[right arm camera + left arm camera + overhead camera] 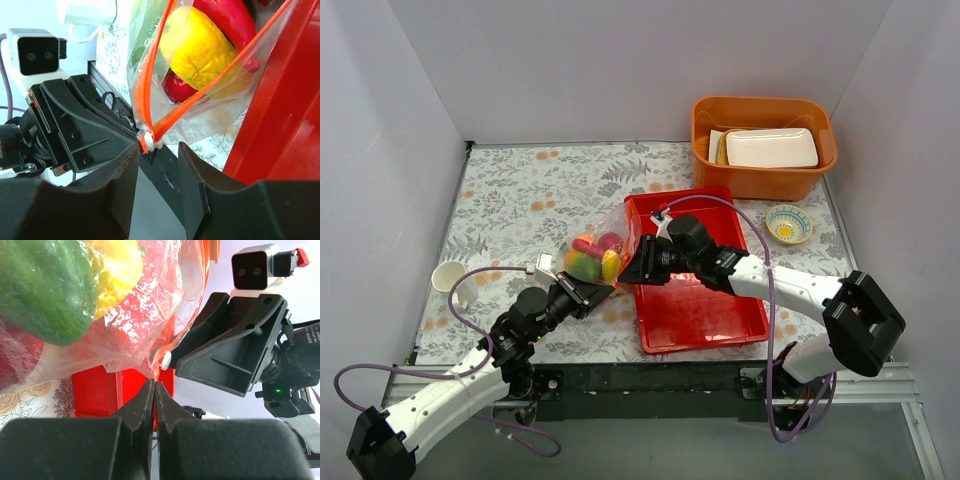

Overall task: Place the food in the zip-top bag and seal the zipper
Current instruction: Zip the zipper food storage bag at the center of the board.

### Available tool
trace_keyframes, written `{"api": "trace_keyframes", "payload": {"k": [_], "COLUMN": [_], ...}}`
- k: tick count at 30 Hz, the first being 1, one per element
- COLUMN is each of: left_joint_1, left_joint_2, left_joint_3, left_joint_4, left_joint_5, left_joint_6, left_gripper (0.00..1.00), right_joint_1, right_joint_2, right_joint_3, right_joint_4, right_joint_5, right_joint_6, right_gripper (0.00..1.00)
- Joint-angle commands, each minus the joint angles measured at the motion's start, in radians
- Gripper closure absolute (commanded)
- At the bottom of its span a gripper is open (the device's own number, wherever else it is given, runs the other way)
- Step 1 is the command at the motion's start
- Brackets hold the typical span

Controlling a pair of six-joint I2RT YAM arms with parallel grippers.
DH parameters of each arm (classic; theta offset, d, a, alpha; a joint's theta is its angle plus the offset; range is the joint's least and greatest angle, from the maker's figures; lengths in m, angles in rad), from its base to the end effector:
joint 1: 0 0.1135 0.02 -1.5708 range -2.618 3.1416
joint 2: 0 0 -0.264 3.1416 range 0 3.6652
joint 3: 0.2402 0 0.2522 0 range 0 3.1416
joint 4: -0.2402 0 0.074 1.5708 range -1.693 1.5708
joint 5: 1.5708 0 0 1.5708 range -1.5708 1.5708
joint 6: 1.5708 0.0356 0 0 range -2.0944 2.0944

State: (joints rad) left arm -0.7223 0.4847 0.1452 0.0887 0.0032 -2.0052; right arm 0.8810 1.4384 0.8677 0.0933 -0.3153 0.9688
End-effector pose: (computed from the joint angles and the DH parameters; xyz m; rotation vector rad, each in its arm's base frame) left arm 0.1076 -0.0950 0.1843 -1.3752 1.8463 -1.7493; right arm 0.1948 0.2535 0.2438 -0.1243 2.3636 1.3703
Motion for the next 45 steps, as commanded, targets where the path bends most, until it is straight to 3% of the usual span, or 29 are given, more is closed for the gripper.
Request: {"api": "trace_keyframes", "payload": {"k": [1, 25, 34, 45], "left_joint_1": [0.003, 0.003, 0.003, 0.003], "left_joint_2": [-0.014, 0.005, 0.0, -0.003], "left_joint_3": [0.016, 0.024, 0.017, 0.021], "left_joint_4": [-0.003, 0.017, 0.02, 0.013], "left_joint_5": [-0.005, 0.026, 0.024, 0.02], "left_joint_6": [0.003, 0.005, 0.0, 0.0], "left_gripper": [1.0, 1.0, 1.0, 1.0], "right_joint_1": [-0.002, -0.002, -0.002, -0.001], "right_joint_2": [-0.042, 0.011, 0.013, 0.02], "right_joint_3": [0.004, -0.004, -0.004, -0.004], "right_joint_4": [0.0, 0.092, 0.118, 0.12], "right_joint_5": [0.032, -0.042, -0.077, -0.099], "right_joint_6": [-0.015, 0.004, 0.013, 0.013], "right_gripper": [0.55, 0.57, 0.67, 0.7]}}
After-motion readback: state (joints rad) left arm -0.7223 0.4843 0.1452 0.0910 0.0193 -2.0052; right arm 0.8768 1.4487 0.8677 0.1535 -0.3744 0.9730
